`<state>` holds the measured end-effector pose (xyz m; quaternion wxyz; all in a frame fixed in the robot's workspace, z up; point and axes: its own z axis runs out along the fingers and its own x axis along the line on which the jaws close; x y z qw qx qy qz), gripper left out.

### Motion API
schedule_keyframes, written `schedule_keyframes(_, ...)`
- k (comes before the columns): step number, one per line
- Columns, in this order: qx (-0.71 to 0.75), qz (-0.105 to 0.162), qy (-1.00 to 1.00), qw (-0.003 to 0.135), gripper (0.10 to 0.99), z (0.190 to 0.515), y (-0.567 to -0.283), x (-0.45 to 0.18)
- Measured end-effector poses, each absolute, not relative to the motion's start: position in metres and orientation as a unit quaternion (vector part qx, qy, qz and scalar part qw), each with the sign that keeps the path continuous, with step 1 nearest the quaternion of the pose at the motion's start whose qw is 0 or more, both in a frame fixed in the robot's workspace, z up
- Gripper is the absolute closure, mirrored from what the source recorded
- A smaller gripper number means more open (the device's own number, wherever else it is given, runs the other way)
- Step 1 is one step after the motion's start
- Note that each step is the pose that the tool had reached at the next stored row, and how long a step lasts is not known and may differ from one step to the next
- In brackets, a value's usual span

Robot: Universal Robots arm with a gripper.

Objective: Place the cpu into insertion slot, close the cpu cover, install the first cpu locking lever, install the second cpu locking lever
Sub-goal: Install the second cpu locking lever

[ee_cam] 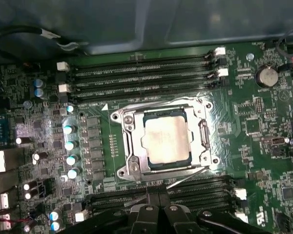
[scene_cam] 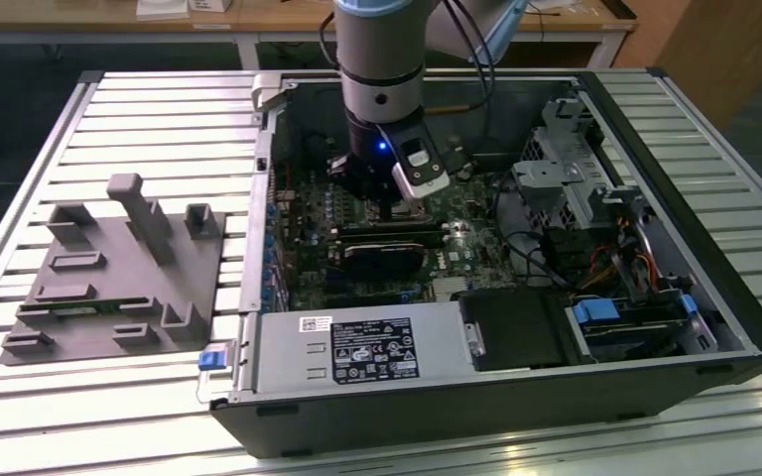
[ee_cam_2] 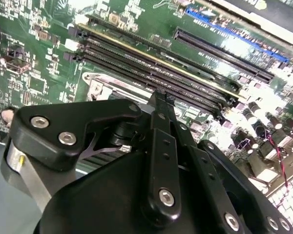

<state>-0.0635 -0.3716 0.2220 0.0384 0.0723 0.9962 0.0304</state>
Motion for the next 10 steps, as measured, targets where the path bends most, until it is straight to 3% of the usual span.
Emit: schedule_keyframes(10, 0.060, 0.052, 0.996, 0.036, 0.980, 0.2175, -0.3787, -0.0672)
